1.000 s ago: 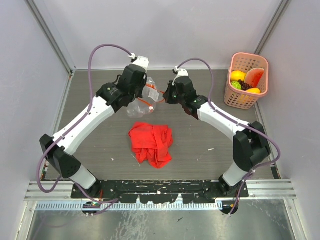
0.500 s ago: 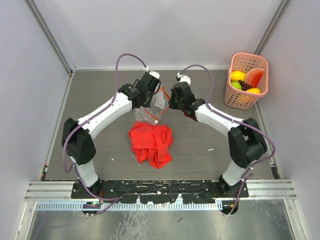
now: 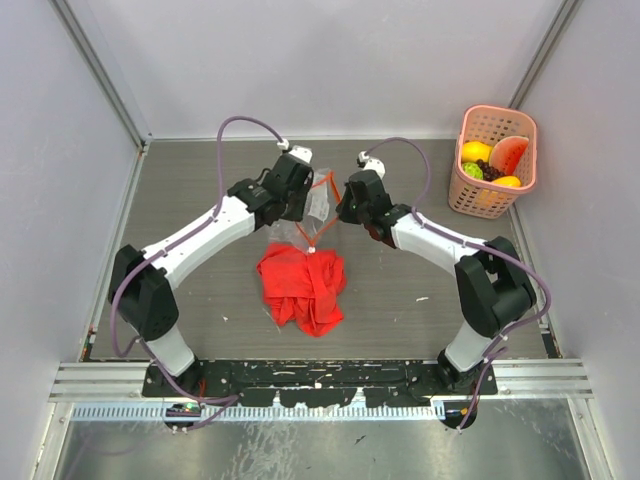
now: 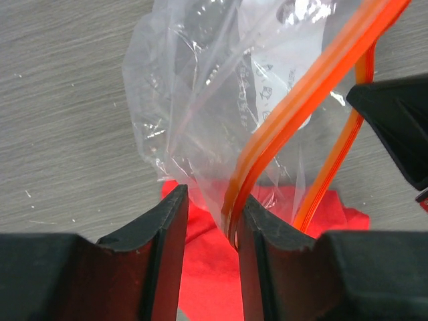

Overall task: Place the food in the zip-top bag and seal the zipper
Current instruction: Open the zipper of the food storage bag.

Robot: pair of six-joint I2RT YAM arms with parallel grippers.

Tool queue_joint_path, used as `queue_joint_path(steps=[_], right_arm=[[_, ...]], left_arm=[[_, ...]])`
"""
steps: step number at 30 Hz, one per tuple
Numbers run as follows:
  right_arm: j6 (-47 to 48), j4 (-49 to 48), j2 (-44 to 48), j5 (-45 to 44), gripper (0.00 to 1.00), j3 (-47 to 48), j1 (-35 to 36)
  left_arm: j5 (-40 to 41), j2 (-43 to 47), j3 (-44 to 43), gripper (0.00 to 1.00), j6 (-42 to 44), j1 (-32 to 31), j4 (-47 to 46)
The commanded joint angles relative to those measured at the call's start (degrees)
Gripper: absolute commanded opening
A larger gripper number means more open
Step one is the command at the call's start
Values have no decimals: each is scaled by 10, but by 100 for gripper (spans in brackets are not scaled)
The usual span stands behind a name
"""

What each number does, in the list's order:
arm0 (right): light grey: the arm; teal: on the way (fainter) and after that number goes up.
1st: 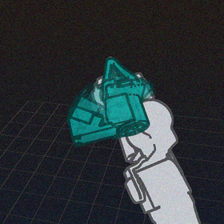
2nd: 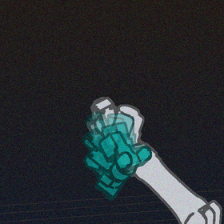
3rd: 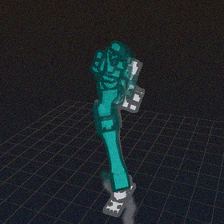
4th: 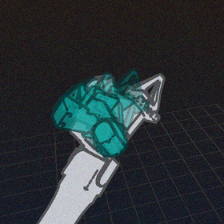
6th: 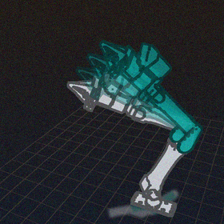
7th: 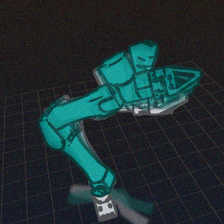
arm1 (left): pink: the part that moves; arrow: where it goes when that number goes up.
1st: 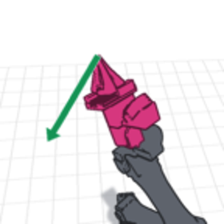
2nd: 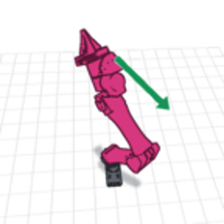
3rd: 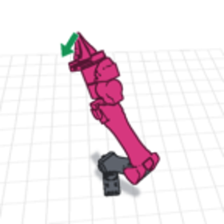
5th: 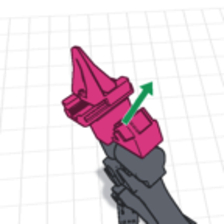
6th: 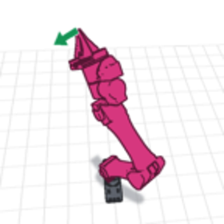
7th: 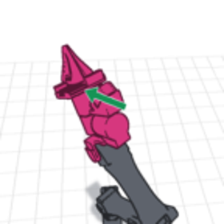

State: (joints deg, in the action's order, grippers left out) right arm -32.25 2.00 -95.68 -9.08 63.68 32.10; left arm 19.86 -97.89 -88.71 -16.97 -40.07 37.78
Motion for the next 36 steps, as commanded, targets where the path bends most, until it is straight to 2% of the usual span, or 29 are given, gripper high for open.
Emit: queue_joint_path(steps=[1, 11, 20, 25, 30, 36], right_arm=[[-30, -37, 37, 3, 1, -4, 0], [-55, -37, 47, 1, 1, -8, 0], [-32, 21, 33, -28, 0, 2, -10], [-24, 48, 17, -59, 0, 12, -15], [-19, 65, 0, -54, 0, 24, -19], [-4, 31, 16, 9, 1, 18, -18]], left_arm=[[-4, 45, 40, 36, -26, -13, -61], [38, 48, 96, 33, -46, -34, -127], [141, 56, 44, 0, 32, -34, -78], [168, 37, -6, 0, 72, -34, -29], [174, 9, -47, 0, 105, -31, 19], [86, -2, -44, 0, 93, -30, 38]])
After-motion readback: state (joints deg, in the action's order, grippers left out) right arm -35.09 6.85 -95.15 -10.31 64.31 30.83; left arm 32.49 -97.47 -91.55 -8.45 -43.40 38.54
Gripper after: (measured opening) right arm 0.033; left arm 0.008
